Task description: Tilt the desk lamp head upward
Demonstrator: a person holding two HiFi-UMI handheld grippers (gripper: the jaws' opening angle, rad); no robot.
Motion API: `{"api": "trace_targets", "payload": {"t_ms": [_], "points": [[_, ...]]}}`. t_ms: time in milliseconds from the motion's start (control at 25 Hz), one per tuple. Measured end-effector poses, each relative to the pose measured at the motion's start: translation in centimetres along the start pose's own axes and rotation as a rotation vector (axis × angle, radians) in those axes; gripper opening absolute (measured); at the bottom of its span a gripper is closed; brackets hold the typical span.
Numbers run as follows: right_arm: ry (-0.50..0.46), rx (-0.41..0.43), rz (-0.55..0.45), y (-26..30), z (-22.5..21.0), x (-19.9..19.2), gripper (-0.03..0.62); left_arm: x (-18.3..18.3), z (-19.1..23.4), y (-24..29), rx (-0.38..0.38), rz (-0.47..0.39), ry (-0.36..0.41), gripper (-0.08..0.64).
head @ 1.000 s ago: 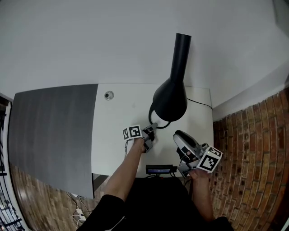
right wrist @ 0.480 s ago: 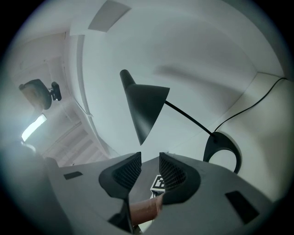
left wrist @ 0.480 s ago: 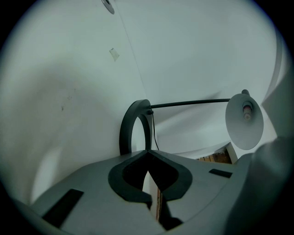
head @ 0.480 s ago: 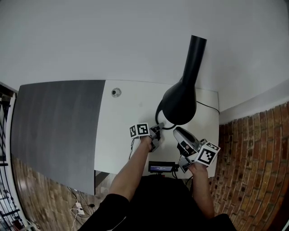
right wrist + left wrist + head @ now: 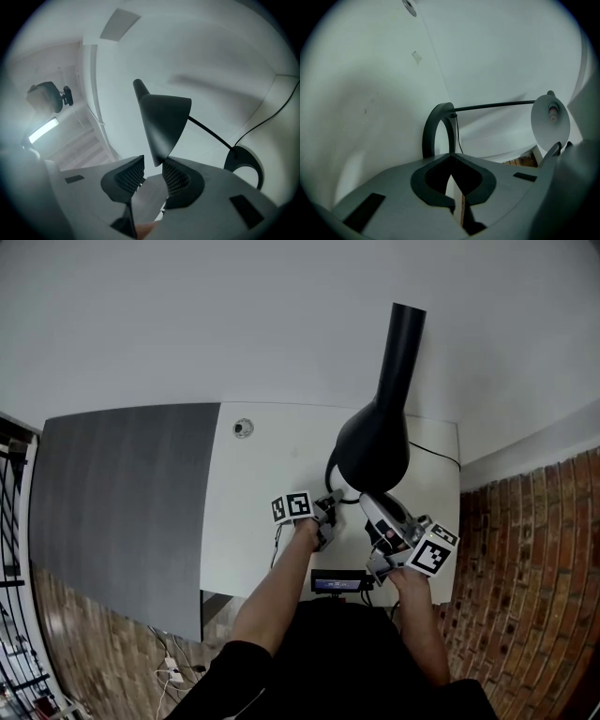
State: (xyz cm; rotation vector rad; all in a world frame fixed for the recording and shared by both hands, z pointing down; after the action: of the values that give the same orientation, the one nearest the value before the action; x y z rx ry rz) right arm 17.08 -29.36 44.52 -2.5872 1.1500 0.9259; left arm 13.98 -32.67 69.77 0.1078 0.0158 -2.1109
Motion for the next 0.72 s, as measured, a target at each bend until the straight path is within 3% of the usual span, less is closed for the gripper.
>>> {"api": "trace_targets", "payload": {"t_ms": [720], "points": [[0.018, 0.066, -0.019, -1.6, 2.4, 0.1, 0.107, 0.0, 0.1, 0.2, 0.018, -0.003, 0.02, 0.009]]}}
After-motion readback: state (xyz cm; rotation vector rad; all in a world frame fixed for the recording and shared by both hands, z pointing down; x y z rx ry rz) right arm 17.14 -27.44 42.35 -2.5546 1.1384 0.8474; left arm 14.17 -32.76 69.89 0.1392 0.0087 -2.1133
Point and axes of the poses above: the fingertips, and each gripper's own axes: y forward along the fingers, z to its left, x out of its top, the point moved 1 cm from there along -y, backward along the fingers, and after that the axes turned 13 degrees about -x, right-handed, at the moved point
